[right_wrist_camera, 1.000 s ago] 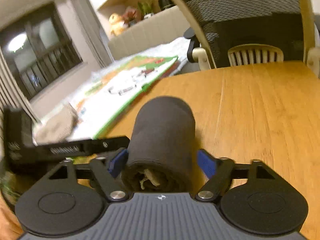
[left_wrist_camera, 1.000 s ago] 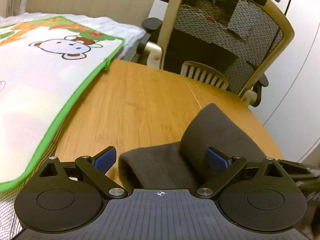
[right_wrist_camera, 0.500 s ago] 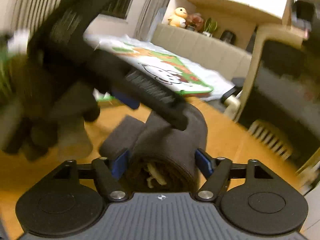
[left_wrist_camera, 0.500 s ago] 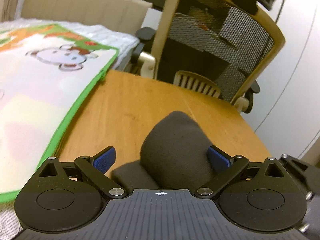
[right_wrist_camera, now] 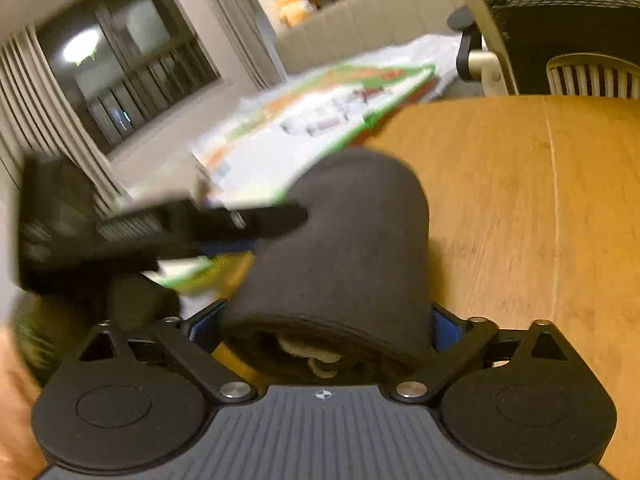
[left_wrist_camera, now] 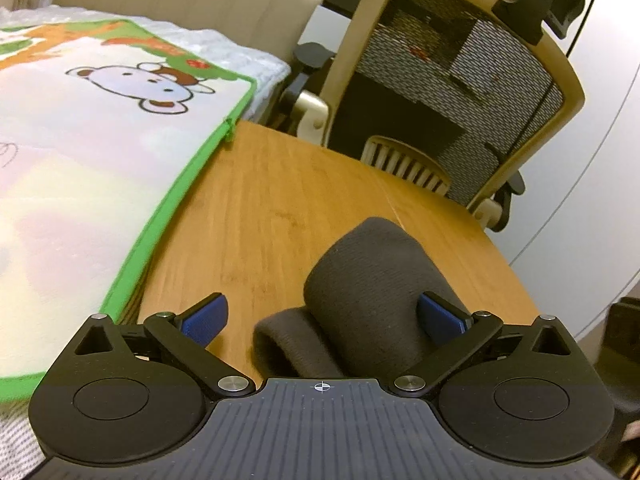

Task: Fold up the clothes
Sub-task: 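Keep rolling the trousers toward the waistband with the right gripper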

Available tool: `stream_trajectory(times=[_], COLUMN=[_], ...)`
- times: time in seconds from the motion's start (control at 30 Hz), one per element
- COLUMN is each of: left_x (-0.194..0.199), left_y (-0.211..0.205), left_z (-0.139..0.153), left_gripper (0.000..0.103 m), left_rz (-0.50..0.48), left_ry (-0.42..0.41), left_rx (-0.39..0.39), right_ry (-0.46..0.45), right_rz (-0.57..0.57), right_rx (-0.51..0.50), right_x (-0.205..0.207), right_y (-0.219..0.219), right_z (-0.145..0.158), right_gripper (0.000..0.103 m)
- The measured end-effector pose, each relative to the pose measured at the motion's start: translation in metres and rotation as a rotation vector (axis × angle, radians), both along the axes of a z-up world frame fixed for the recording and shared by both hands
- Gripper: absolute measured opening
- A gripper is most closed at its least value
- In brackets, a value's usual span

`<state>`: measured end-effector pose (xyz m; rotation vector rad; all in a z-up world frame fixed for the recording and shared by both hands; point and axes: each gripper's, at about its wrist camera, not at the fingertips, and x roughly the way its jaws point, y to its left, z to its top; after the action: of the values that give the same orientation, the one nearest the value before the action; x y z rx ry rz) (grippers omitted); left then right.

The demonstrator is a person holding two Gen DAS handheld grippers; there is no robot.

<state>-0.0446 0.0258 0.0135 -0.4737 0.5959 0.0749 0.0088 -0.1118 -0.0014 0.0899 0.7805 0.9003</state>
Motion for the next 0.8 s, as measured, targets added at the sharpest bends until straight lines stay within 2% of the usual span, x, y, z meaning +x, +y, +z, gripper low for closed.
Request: stream_trajectory(times=[0.1, 0.17, 0.23, 0.33, 0.43, 0.53, 0.57, 0.63, 0.67, 0.7, 0.8], left_x=[0.016, 0.030, 0.044, 0.064, 0.084, 0.102, 0.106, 0.109, 0.109, 0.107, 0.103], left_y=[-0.002, -0.008, -0.013, -0.022, -0.032, -0.050, -0.054, -0.052, -0.047, -0.040, -0.022], left_z=[0.007, 0.014, 0.022, 0.033, 0.043, 0.036, 0.032, 0.021, 0.014, 0.009, -0.002], left_gripper=[0.103, 0.103, 0.103, 0.103, 0.103, 0.103, 0.103, 0.103, 0.103, 0.103, 0.103], left_rz=[0.010, -0.001, -0.012, -0.029, -0.047, -0.066, -0.071, -0.072, -0.070, -0.069, -0.062], left_ry=[-0.009, -0.025, -0.040, -0.064, -0.080, -0.033, -0.021, -0.009, 0.003, 0.001, -0.008], left_rx=[0.005, 0.004, 0.003, 0.002, 0.010, 0.096, 0.127, 0.187, 0.188, 0.160, 0.096], right_ry=[-0.017, -0.052, -0.126, -0.314, -0.409, -0.487, -0.510, -0.517, -0.515, -0.509, -0.443], right_rz=[-0.030, -0.068, -0.124, -0.214, -0.209, -0.188, -0.186, -0.180, -0.171, -0.161, -0.120], right_rx=[0.010, -0.004, -0.056, -0.237, -0.355, -0.432, -0.449, -0.448, -0.438, -0.417, -0.285], right_x=[0.010, 0.018, 0.025, 0.027, 0.023, 0.016, 0.014, 0.013, 0.012, 0.010, 0.007], right_y=[0.003, -0.005, -0.016, -0.017, -0.012, 0.000, 0.004, 0.004, 0.001, -0.005, -0.035], right_z=[-0.001, 0.004, 0.013, 0.017, 0.017, 0.016, 0.016, 0.018, 0.019, 0.021, 0.035], right_gripper=[0.075, 0.072, 0.072, 0.072, 0.074, 0.079, 0.083, 0.090, 0.097, 0.103, 0.103])
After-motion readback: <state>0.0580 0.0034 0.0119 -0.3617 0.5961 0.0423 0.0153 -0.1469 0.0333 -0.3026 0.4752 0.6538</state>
